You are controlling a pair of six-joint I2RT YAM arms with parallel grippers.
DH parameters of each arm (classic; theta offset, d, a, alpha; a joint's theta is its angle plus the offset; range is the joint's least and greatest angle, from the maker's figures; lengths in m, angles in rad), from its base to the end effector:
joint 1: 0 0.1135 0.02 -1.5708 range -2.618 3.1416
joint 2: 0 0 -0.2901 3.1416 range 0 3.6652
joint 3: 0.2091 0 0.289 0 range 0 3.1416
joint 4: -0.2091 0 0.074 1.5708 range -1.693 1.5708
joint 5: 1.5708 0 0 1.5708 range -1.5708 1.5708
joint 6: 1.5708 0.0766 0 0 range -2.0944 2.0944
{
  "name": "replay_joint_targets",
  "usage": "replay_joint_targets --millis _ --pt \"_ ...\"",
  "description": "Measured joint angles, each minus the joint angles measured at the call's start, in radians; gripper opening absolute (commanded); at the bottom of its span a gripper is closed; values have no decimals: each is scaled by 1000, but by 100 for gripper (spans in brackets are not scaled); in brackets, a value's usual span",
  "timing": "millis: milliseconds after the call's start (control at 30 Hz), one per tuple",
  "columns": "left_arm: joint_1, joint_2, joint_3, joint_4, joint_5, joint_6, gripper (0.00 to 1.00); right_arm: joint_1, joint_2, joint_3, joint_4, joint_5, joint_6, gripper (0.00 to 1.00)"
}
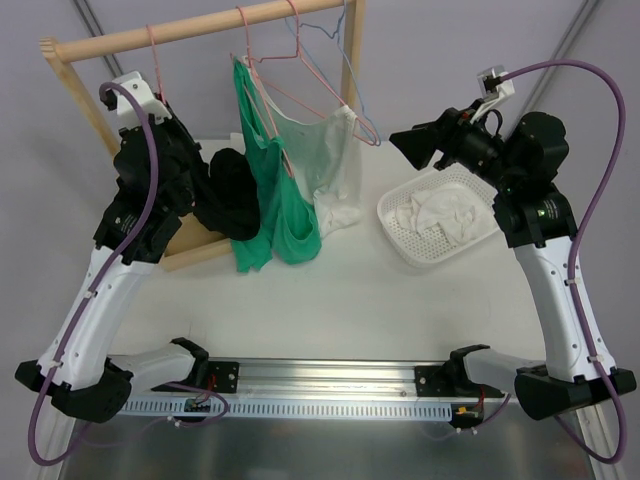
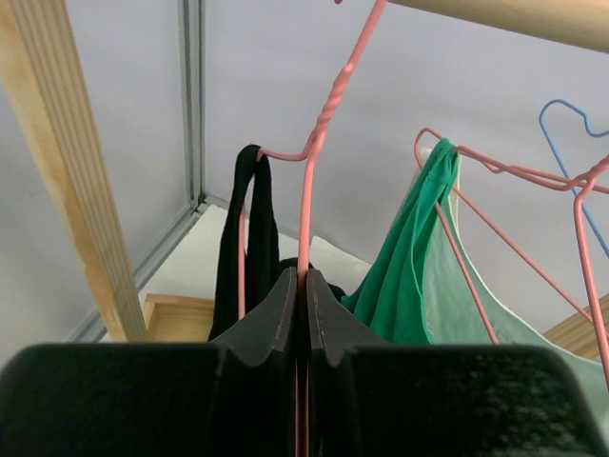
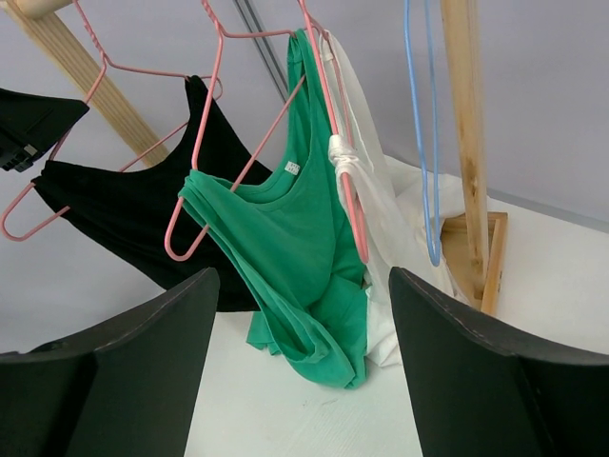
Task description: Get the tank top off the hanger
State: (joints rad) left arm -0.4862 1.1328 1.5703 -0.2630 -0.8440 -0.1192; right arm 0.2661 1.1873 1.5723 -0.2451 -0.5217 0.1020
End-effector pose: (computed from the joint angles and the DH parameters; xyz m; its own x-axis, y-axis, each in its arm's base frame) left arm 0.2483 -0.0665 0.5720 0.1929 -0.1913 -0.9624 -0.3195 0.9151 -0.2459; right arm 0.2697 0.1131 0.5639 0.0621 0.1084 -0.9922 -0.7141 0.6993 0.0317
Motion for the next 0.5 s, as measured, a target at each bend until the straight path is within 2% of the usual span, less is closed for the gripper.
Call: replay_joint_targets --millis 33,500 --pt "9 -9 -5 2 10 -3 0 0 -1 0 3 -1 0 72" --pt "185 -72 -43 -26 246 -158 0 0 -2 0 18 -16 7 74"
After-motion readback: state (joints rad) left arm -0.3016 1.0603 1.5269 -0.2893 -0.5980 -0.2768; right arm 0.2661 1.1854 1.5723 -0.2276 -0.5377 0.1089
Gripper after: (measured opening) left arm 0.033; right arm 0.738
